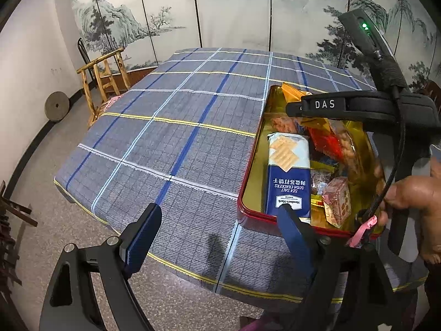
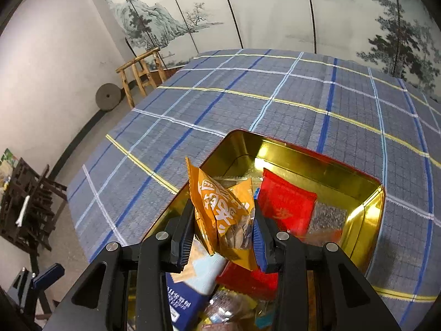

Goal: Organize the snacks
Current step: 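Carry the orange snack bag into the tin and open the right gripper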

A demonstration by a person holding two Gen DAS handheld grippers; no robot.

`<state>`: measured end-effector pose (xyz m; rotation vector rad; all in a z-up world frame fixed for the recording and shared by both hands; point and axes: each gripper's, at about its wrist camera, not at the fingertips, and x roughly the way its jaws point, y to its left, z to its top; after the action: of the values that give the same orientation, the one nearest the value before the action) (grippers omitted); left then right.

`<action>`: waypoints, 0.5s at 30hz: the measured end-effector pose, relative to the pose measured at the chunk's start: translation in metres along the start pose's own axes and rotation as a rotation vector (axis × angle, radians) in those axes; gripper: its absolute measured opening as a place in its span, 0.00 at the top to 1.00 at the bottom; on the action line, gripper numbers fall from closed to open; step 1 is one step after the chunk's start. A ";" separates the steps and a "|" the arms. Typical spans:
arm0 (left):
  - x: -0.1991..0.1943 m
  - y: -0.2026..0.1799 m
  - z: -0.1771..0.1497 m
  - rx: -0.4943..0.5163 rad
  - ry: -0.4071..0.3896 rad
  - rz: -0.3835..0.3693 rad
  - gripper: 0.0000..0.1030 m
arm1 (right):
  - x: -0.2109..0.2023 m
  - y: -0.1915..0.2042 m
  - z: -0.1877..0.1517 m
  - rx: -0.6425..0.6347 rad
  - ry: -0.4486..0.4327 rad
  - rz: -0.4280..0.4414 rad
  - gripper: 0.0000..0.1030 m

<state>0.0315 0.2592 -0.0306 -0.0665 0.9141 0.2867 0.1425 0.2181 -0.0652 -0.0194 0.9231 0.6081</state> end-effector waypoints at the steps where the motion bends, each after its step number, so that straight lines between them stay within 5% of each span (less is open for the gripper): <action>1: 0.001 0.000 0.000 -0.001 0.001 -0.001 0.20 | 0.001 0.002 0.000 -0.016 -0.003 -0.017 0.63; 15: 0.006 0.001 0.000 -0.012 0.015 -0.007 0.20 | 0.008 0.012 0.000 -0.096 0.000 -0.115 0.60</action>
<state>0.0345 0.2618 -0.0347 -0.0825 0.9272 0.2858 0.1402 0.2322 -0.0685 -0.1573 0.8864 0.5452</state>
